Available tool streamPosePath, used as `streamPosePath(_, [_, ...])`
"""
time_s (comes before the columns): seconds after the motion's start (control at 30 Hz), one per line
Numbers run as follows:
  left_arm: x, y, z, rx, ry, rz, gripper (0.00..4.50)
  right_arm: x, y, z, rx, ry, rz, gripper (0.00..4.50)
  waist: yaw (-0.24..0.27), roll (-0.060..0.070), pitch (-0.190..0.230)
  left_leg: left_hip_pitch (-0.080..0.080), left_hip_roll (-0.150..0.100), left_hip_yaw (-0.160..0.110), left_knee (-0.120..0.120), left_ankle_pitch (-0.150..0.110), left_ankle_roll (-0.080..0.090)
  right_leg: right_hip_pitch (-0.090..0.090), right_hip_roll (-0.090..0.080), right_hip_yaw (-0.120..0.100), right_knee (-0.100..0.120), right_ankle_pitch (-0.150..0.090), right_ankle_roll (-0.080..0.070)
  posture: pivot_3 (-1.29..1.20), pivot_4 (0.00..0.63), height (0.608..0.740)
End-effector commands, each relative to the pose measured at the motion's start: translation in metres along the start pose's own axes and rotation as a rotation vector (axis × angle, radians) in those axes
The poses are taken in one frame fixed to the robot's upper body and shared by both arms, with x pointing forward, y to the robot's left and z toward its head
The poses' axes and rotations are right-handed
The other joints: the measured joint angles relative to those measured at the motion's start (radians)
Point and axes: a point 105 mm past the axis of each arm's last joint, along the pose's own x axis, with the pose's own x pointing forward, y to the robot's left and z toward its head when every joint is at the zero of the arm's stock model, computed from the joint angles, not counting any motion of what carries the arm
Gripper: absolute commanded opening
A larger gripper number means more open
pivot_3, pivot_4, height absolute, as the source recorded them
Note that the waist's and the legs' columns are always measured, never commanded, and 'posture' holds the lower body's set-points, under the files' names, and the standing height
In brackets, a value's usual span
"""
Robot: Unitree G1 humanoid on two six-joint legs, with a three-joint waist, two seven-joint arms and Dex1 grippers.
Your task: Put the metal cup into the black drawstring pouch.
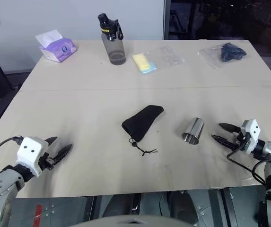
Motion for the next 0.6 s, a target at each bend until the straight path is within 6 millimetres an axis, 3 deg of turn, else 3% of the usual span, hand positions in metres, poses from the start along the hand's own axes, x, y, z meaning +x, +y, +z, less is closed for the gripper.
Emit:
streamPosePath(0.03, [0.000,0.002,0.004,0.023,-0.018,-0.011,3.03,-0.006,-0.007,0.016,-0.060,-0.031,-0.011,3.27,0.000,0.000,0.000,0.000,0.000,0.000,0.000,0.000,0.000,0.000,0.000,0.000,0.000,0.000,0.000,0.00,0.150,0.740])
streamPosePath(0.6, [0.016,-0.003,0.006,0.039,-0.037,-0.078,3.03,-0.020,0.000,0.012,-0.060,-0.015,-0.029,3.27,0.004,0.001,0.000,0.000,0.000,0.000,0.000,0.000,0.000,0.000,0.000,0.000,0.000,0.000,0.000,0.00,0.150,0.740])
